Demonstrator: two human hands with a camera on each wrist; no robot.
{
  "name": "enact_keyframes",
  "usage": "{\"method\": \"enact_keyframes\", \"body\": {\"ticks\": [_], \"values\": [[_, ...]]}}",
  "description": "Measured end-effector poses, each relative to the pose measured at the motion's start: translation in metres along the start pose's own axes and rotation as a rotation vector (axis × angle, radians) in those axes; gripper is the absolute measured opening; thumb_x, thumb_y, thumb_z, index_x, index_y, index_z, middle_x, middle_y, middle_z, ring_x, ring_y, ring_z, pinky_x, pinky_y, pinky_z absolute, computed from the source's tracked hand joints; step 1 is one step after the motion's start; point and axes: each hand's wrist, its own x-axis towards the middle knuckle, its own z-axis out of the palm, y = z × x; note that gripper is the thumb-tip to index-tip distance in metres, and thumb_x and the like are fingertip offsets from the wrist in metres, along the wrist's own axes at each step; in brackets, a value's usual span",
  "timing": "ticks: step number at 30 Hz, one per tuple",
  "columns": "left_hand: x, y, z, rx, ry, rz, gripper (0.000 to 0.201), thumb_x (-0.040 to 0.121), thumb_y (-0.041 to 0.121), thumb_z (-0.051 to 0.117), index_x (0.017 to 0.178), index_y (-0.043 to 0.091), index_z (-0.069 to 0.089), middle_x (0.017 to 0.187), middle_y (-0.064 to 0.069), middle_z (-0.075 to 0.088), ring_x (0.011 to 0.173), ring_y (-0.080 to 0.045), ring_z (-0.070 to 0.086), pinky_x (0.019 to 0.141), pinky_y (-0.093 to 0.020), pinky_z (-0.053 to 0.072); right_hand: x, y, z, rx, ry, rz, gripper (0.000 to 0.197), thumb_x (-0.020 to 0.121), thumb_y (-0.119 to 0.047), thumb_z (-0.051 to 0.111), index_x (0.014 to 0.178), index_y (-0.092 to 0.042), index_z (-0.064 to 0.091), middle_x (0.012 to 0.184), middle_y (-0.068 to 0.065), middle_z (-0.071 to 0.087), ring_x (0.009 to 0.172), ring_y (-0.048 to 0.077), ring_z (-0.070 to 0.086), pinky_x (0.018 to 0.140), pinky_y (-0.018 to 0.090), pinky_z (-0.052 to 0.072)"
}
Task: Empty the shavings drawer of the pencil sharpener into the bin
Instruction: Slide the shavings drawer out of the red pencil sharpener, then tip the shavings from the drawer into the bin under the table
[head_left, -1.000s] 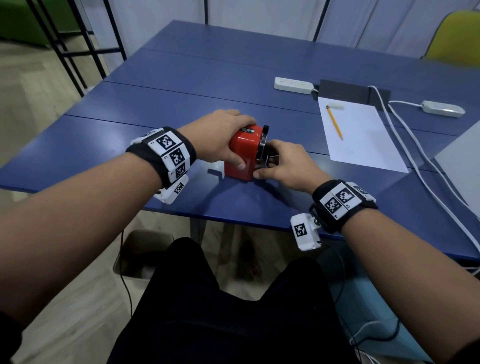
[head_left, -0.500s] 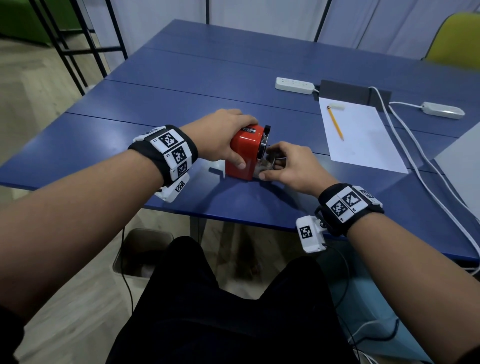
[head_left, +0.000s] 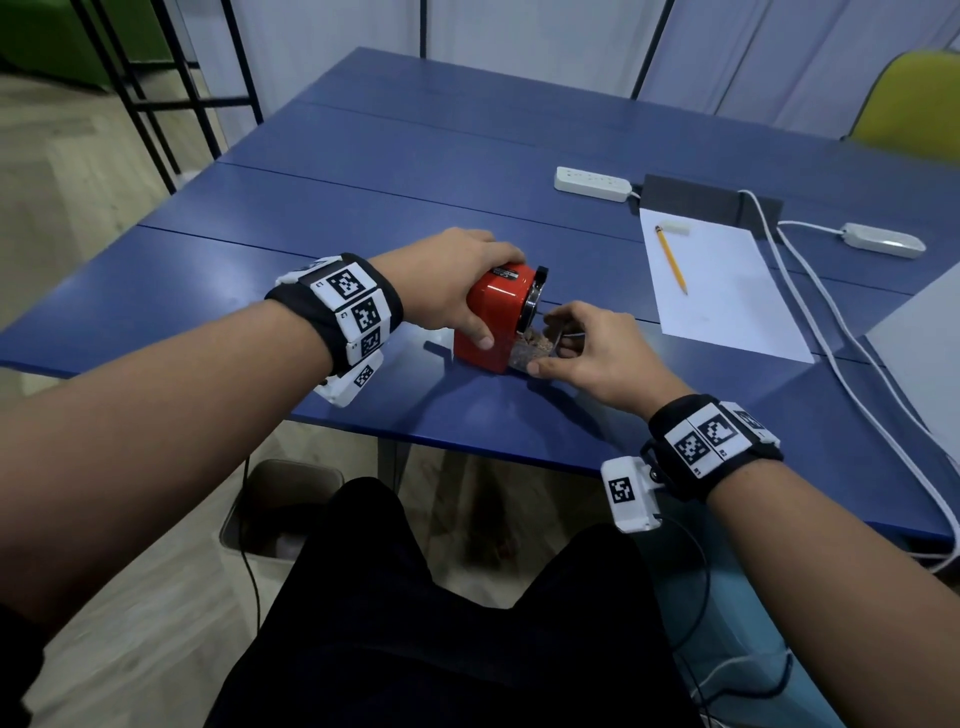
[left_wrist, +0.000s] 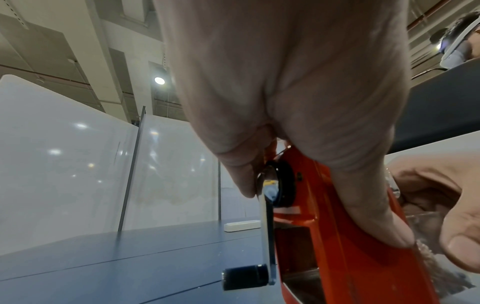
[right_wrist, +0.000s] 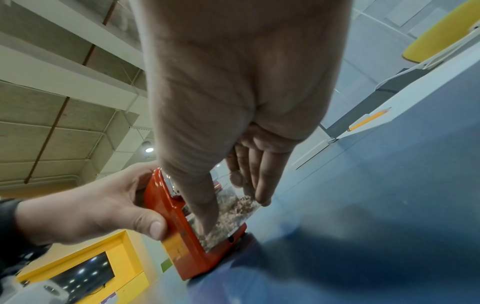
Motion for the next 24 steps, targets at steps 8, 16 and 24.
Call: {"method": "enact_keyframes", "body": {"ticks": [8, 16, 24], "values": [[-0.001, 0.000, 0.000, -0.003, -0.002, 0.004, 0.104, 0.068, 0.048, 0.098, 0.155, 0.023, 0.048, 0.141, -0.004, 0.060, 0.129, -0.028, 0.058, 0.108, -0.046, 0.051, -0.008, -0.007, 0.001, -0.006, 0.014, -0.003, 0.077, 0.074, -0.038, 0.095, 0.137, -0.013, 0.061, 0.124, 0.000, 0.072, 0.107, 0.014, 0.071, 0.096, 0.025, 0.058], [0.005, -0.002, 0.000, 0.021, 0.002, 0.010, 0.100, 0.066, 0.050, 0.098, 0.151, 0.024, 0.052, 0.135, -0.005, 0.061, 0.124, -0.029, 0.060, 0.105, -0.048, 0.052, -0.033, 0.010, -0.010, 0.050, 0.019, 0.078, 0.074, 0.073, -0.038, 0.096, 0.134, -0.015, 0.062, 0.121, 0.000, 0.073, 0.105, 0.011, 0.072, 0.097, 0.027, 0.060], [0.012, -0.005, -0.011, 0.115, -0.009, -0.021, 0.102, 0.072, 0.037, 0.097, 0.159, 0.033, 0.043, 0.148, -0.002, 0.054, 0.132, -0.031, 0.057, 0.105, -0.048, 0.053, -0.052, 0.009, -0.006, -0.018, -0.008, 0.048, 0.079, 0.072, -0.044, 0.095, 0.138, -0.016, 0.060, 0.130, 0.003, 0.073, 0.113, 0.015, 0.072, 0.103, 0.035, 0.059]]}}
